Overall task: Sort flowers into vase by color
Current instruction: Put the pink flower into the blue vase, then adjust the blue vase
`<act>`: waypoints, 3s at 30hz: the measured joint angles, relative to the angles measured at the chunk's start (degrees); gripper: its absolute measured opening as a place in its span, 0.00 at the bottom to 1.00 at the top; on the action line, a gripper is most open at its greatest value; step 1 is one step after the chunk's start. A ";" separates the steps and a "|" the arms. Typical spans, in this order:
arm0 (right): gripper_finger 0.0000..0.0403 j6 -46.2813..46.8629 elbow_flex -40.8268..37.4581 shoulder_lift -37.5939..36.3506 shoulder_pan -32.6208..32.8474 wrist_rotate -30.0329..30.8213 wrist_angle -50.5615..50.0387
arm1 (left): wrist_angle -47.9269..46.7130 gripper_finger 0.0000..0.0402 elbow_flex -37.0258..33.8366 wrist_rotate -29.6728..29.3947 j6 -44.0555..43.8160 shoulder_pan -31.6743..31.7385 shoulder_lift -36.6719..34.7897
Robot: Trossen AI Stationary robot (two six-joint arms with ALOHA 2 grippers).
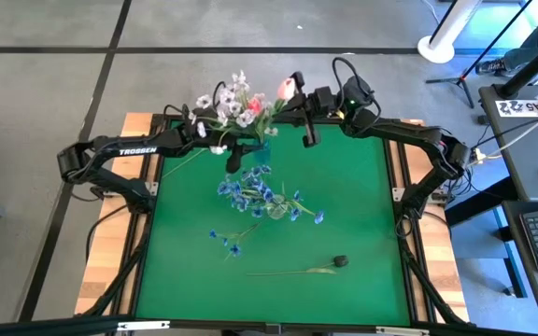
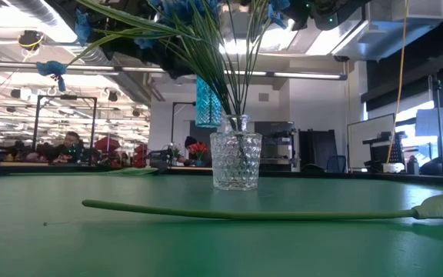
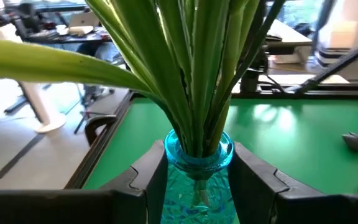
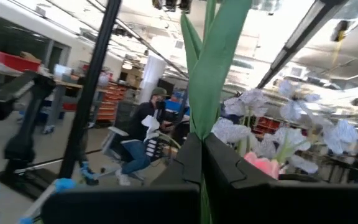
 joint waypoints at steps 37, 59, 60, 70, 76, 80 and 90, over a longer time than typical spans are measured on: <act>0.00 -1.81 -5.37 -1.73 -2.73 -10.62 -3.10 | -0.93 0.34 0.05 15.48 -2.53 4.19 -0.93; 0.01 -8.96 -5.20 6.19 0.35 -3.02 -13.41 | 0.87 0.34 -0.17 12.59 -4.16 4.09 -0.80; 0.02 -8.84 -5.19 6.18 0.32 -2.98 -13.52 | 0.85 0.34 -0.17 11.72 -3.95 4.09 -0.80; 0.36 -9.61 -3.65 2.22 -1.29 1.15 -24.85 | -1.24 0.34 0.04 7.57 -3.08 4.57 -0.98; 0.59 -14.66 -3.58 -1.16 -1.14 7.41 -34.09 | -2.39 0.34 0.02 3.44 -2.12 4.89 -0.98; 0.69 -18.18 -3.58 -4.79 -1.18 12.81 -42.27 | -4.00 0.34 0.02 0.31 -1.49 5.70 -0.98; 0.70 -22.98 -3.58 -15.26 -1.18 23.01 -58.19 | -2.73 0.34 0.03 -4.30 0.36 7.48 2.88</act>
